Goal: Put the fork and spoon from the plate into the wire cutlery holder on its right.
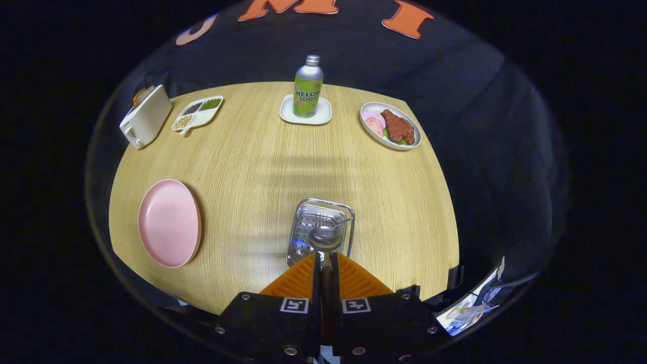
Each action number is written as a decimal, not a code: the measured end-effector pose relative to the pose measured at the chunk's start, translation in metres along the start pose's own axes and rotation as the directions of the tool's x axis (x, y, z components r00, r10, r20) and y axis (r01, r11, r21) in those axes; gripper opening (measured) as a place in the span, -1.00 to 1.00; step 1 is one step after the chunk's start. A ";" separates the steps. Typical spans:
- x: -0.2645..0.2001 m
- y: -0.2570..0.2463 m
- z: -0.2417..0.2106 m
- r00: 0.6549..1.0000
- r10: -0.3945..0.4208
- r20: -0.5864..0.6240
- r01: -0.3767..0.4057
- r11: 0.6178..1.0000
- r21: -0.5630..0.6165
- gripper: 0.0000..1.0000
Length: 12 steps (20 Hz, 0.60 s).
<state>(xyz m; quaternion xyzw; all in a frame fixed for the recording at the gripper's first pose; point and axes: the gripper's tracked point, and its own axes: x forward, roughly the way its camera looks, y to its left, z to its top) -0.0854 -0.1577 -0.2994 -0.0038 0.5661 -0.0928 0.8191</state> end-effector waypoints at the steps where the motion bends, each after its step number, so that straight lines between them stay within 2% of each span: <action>1: -0.002 -0.002 0.007 1.000 0.002 0.030 -0.002 1.000 0.005 -0.81; 4: -0.017 -0.006 0.042 0.984 0.005 0.179 -0.010 1.000 0.028 -0.80; 6: -0.037 -0.007 0.073 0.950 0.014 0.313 -0.038 0.997 0.070 -0.78; 8: -0.063 -0.016 0.107 0.889 -0.010 0.458 -0.042 0.994 0.104 -0.75; 12: -0.149 -0.043 0.159 0.701 -0.085 0.708 0.009 0.994 0.110 -0.74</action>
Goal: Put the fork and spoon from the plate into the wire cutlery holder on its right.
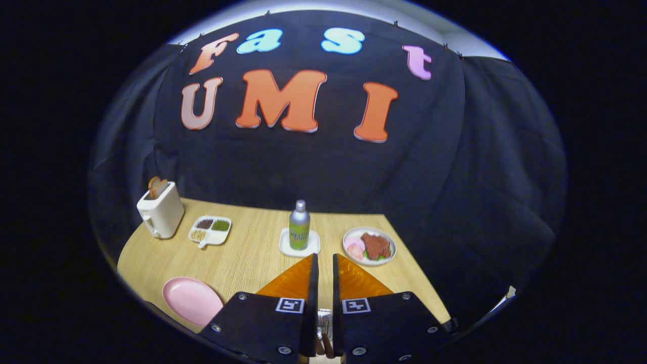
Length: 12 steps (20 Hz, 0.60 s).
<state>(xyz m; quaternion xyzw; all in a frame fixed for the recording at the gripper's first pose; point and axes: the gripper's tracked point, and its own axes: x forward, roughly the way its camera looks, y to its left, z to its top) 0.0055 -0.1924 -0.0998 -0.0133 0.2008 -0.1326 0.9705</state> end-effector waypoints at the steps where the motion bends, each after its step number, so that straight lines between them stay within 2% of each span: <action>1: -0.006 0.001 0.020 0.998 -0.003 0.065 0.003 1.000 0.000 -0.74; 5: -0.031 0.019 0.082 0.968 0.053 0.245 -0.059 0.998 0.016 -0.60; 7: -0.042 0.025 0.109 0.935 0.071 0.346 -0.084 0.996 0.023 -0.39; 9: -0.051 0.029 0.120 0.914 0.079 0.397 -0.090 0.996 0.009 -0.24; 12: -0.060 0.041 0.132 0.894 0.108 0.435 -0.125 0.992 0.010 0.23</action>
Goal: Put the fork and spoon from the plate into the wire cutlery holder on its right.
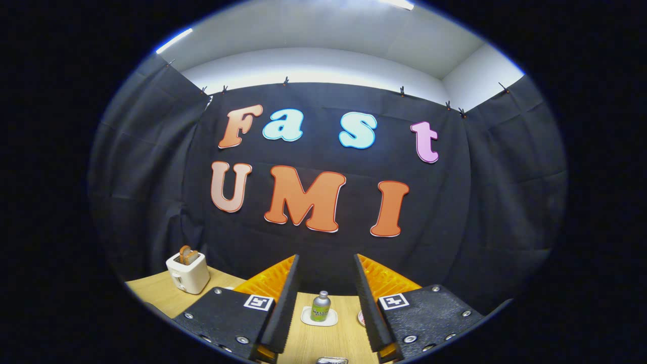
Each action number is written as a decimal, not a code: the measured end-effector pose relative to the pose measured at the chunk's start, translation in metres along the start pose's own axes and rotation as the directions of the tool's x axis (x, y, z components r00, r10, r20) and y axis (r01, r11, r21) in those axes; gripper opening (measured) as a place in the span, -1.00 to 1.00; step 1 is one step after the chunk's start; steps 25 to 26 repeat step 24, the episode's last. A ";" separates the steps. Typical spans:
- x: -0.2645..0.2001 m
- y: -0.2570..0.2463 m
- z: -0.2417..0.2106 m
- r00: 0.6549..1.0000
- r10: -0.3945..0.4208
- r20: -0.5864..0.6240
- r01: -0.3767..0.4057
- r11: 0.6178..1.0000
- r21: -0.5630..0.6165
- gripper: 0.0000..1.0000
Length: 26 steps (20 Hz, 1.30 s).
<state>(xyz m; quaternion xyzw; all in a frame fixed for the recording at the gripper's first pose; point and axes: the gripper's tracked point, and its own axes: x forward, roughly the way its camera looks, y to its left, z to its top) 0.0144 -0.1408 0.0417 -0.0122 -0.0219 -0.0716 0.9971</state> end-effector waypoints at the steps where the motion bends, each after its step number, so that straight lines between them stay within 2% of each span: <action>1: 0.000 0.003 0.003 1.000 0.009 0.012 -0.009 1.000 0.014 0.32; 4: -0.003 0.007 0.014 0.999 0.028 0.046 -0.030 0.999 0.041 0.64; 10: -0.014 0.016 0.032 0.992 0.070 0.104 -0.075 0.997 0.037 0.89; 16: -0.019 0.019 0.036 0.985 0.088 0.149 -0.087 0.996 -0.016 0.93; 26: -0.020 0.017 0.021 0.990 0.094 0.109 -0.090 0.995 -0.041 0.93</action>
